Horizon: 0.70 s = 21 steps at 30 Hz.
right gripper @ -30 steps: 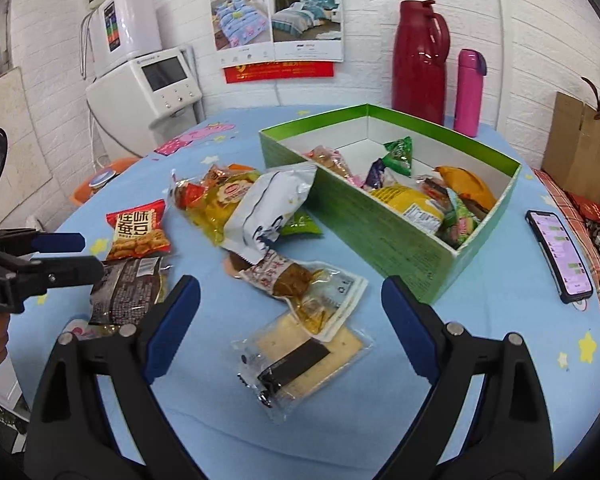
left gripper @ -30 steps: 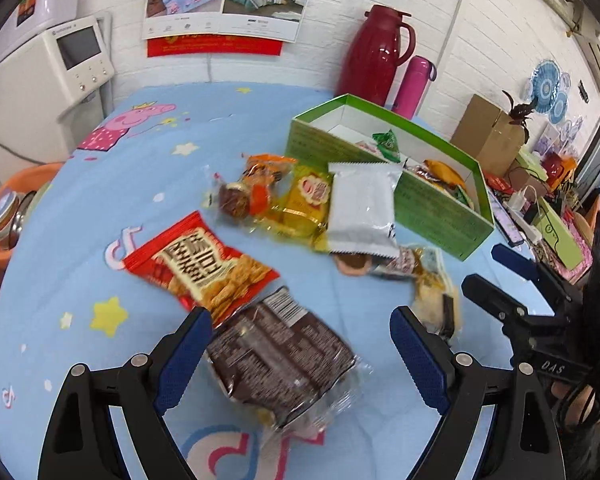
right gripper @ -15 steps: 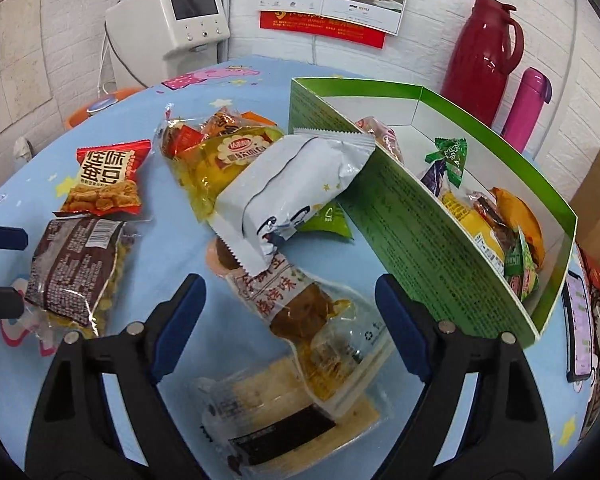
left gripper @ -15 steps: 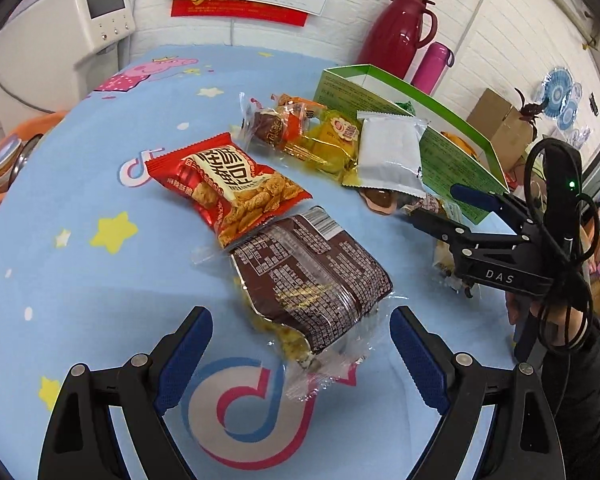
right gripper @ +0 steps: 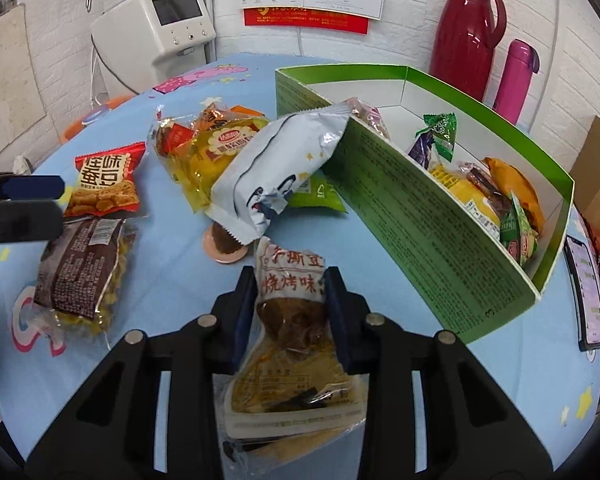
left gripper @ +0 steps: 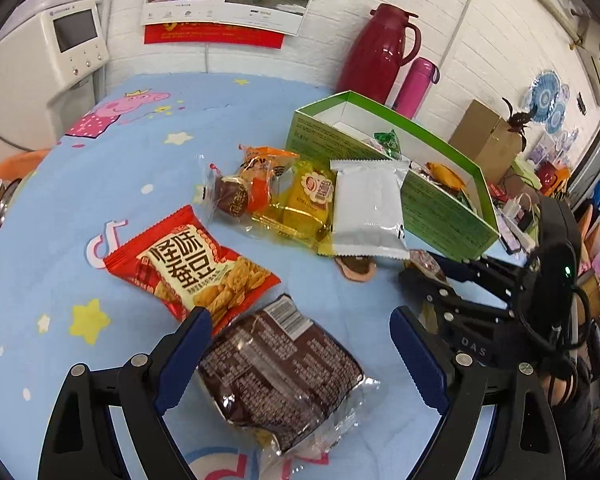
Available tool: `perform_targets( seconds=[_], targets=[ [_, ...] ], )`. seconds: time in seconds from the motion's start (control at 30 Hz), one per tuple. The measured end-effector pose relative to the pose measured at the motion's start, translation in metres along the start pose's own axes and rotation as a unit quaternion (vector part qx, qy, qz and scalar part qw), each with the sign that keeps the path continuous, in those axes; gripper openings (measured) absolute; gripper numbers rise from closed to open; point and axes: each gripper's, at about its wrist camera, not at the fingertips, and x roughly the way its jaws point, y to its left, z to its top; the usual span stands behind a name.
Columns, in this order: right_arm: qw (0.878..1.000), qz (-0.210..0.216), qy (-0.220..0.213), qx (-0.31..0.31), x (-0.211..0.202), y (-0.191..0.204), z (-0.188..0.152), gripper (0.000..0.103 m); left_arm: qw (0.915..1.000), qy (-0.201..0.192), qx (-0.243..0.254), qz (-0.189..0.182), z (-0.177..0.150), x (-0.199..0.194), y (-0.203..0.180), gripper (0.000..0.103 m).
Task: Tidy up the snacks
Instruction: 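Grasp a brown-labeled snack bag with the right gripper while the left grasps an orange snack bag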
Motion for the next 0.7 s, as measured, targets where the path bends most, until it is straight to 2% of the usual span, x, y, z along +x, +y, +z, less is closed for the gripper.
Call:
perform_targets(
  seconds=[0.1, 0.23, 0.37, 0.43, 0.5, 0.57, 0.7],
  targets=[
    [1.0, -0.001, -0.021, 0.021, -0.012, -0.006, -0.001, 0.036, 0.9997, -0.017, -0.006, 0.015, 0.022, 0.003, 0.007, 0.092],
    [0.998, 0.004, -0.036, 0.047, -0.019, -0.016, -0.001, 0.036, 0.9984, -0.035, 0.012, 0.042, 0.06, 0.017, 0.013, 0.092],
    [0.998, 0.007, -0.04, 0.057, -0.019, -0.02, -0.003, 0.036, 0.9983, -0.017, 0.011, 0.055, 0.084, 0.045, 0.028, 0.091],
    [0.997, 0.009, -0.038, 0.061, -0.016, -0.022, -0.004, 0.036, 0.9986, 0.001, 0.005, 0.052, 0.087, 0.06, 0.036, 0.088],
    [0.997, 0.012, -0.032, 0.065, -0.013, -0.024, -0.005, 0.036, 0.9985, 0.02, 0.0, 0.05, 0.085, 0.074, 0.042, 0.075],
    [0.997, 0.016, -0.031, 0.071, -0.012, -0.025, -0.005, 0.036, 0.9984, 0.035, -0.003, 0.044, 0.08, 0.084, 0.047, 0.067],
    [0.996, 0.019, -0.032, 0.078, -0.011, -0.028, -0.004, 0.036, 0.9984, 0.037, -0.015, 0.041, 0.081, 0.091, 0.055, 0.064]
  ],
)
